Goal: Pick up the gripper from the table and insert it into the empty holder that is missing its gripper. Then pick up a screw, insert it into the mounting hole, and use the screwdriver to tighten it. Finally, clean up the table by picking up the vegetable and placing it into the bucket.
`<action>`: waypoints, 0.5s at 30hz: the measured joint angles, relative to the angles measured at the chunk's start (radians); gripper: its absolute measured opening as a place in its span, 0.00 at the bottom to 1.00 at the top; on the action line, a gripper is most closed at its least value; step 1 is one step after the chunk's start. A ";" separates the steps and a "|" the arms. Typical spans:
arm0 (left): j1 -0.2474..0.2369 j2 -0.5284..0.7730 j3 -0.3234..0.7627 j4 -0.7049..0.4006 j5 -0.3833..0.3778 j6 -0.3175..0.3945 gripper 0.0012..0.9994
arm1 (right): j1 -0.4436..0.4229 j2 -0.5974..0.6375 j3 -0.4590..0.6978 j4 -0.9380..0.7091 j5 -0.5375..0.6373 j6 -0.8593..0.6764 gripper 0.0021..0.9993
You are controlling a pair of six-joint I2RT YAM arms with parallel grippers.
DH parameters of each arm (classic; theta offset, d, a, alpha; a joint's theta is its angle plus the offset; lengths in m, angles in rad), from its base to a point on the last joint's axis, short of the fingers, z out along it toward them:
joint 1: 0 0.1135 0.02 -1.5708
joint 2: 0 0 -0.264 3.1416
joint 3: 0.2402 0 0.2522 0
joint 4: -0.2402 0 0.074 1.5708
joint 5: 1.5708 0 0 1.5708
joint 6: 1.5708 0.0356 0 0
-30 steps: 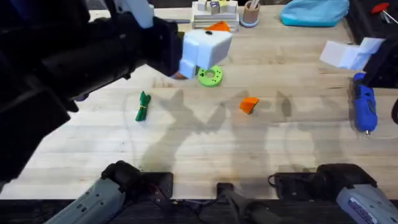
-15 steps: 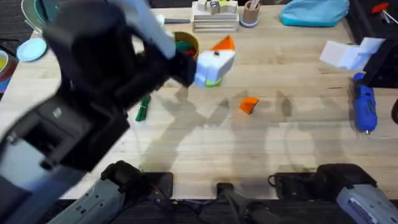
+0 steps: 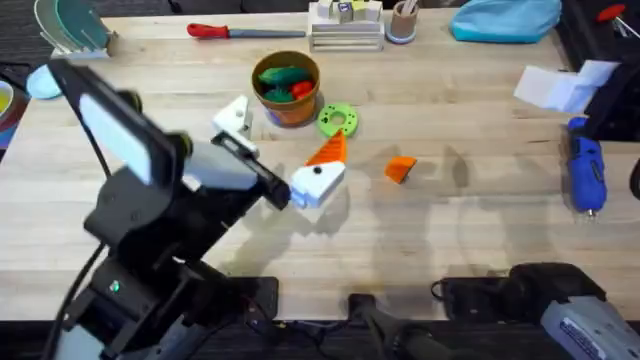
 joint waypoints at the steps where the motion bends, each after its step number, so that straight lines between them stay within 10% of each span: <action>1: 0.000 -0.029 -0.016 -0.001 0.000 0.000 0.99 | 0.000 0.000 0.000 0.000 0.000 0.000 0.99; 15: -0.002 -0.243 -0.073 -0.124 0.007 0.000 0.99 | 0.000 0.000 0.000 0.000 0.000 0.000 0.99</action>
